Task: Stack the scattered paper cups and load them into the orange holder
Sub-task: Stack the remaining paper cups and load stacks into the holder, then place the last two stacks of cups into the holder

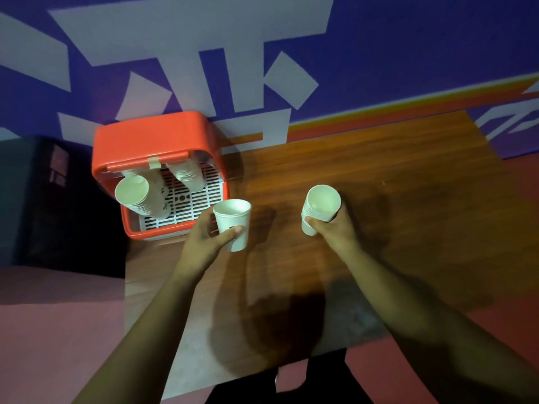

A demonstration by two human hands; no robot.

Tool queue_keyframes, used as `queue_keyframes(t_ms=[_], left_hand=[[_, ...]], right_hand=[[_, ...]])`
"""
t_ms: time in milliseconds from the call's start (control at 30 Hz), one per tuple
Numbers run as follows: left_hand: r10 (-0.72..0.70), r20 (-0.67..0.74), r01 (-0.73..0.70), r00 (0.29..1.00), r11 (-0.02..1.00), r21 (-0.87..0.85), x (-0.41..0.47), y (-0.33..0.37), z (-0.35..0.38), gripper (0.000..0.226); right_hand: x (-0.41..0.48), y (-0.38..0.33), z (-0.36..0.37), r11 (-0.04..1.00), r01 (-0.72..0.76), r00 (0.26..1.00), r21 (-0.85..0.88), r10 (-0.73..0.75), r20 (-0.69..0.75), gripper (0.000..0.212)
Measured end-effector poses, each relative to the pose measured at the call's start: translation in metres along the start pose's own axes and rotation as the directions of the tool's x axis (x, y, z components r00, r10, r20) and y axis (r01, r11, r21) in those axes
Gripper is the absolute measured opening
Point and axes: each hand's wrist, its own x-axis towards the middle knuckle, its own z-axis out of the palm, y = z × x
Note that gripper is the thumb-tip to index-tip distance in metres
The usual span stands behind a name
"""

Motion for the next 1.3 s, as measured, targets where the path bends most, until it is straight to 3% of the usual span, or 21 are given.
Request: queue_keyframes(t_ms=[133, 367, 533, 767, 1067, 1300], left_hand=[[0.021, -0.043, -0.024, 0.999, 0.998, -0.059, -0.007, -0.009, -0.03, 0.07], [0.047, -0.244, -0.088, 0.969, 0.983, -0.161, -0.024, -0.012, -0.091, 0.07], [0.077, -0.431, -0.155, 0.899, 0.977, -0.148, -0.029, -0.013, -0.13, 0.07], [0.189, -0.578, -0.251, 0.794, 0.967, -0.029, -0.003, -0.014, -0.157, 0.068], [0.226, -0.594, -0.217, 0.772, 0.972, 0.087, 0.031, -0.029, -0.152, 0.072], [0.262, -0.455, -0.121, 0.851, 0.941, 0.316, 0.053, -0.048, -0.156, 0.077]], right_hand=[[-0.018, -0.028, 0.033, 0.999, 0.041, 0.997, 0.034, -0.043, 0.056, 0.078], [-0.032, -0.1, 0.129, 0.978, 0.173, 0.958, 0.115, -0.194, 0.213, 0.077], [-0.032, -0.114, 0.183, 0.976, 0.193, 0.929, 0.097, -0.214, 0.303, 0.082], [-0.022, -0.103, 0.217, 0.977, 0.203, 0.932, 0.058, -0.211, 0.294, 0.089], [-0.01, -0.091, 0.232, 0.98, 0.199, 0.935, 0.005, -0.192, 0.299, 0.088], [0.002, -0.084, 0.247, 0.976, 0.214, 0.931, -0.035, -0.193, 0.311, 0.087]])
